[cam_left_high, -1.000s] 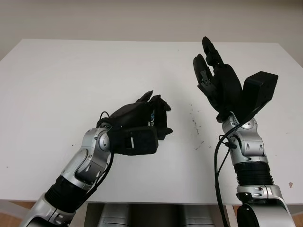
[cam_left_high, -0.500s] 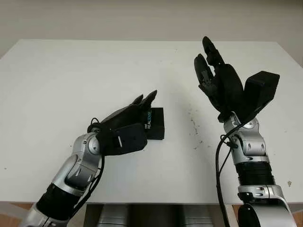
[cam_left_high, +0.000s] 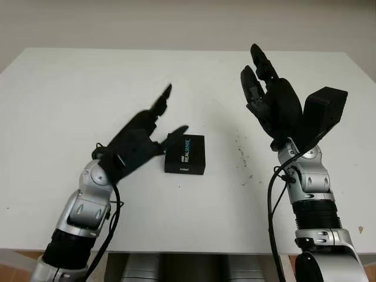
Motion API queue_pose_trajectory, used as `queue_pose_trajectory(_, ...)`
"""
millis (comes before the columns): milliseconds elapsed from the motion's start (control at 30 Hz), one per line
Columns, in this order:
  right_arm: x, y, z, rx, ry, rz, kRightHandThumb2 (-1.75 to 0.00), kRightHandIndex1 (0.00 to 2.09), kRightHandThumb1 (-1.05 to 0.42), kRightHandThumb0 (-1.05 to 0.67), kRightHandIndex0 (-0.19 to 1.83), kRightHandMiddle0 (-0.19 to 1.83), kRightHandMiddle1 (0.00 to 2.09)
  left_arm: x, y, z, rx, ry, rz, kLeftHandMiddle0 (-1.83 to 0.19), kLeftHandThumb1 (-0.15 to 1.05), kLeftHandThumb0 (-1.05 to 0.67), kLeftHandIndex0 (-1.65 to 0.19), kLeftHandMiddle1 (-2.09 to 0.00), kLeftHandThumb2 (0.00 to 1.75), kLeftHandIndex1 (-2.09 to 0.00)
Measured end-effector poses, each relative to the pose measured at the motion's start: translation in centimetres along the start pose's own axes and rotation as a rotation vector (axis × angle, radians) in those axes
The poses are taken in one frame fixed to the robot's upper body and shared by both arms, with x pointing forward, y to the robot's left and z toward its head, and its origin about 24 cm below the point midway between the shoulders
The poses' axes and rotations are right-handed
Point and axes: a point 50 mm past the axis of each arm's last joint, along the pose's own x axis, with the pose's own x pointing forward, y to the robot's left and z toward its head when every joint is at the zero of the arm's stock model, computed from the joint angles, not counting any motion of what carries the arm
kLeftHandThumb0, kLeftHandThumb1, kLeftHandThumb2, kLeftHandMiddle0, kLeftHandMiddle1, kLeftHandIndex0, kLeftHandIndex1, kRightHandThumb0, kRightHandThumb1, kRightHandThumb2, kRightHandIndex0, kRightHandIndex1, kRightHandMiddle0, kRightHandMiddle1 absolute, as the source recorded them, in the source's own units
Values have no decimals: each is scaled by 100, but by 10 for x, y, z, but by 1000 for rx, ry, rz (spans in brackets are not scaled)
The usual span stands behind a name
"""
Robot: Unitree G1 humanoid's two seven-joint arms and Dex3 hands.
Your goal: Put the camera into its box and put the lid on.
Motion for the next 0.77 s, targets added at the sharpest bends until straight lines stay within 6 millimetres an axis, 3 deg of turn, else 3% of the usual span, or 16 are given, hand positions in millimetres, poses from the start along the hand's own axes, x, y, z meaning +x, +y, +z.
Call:
queue_pose_trajectory(267,0,0,-1,6,6,-18,-47,4,-105,-57,-10,-6,4,17,39,-12,-235,-7,182,19,105,-85,19,0,62,0)
queue_pose_trajectory(467,1,4,-2,-1,5,18,-67,1,-105,-65,-18,-17,1,25,58,-22,-359,-53,245,19,105,-82,19,0,67,0)
queue_pose_trajectory(767,2,11,-8,-15,25,51,-77,0,-105,-71,-19,-19,0,27,55,-35,-462,-72,257,19,105,-84,19,0,62,0)
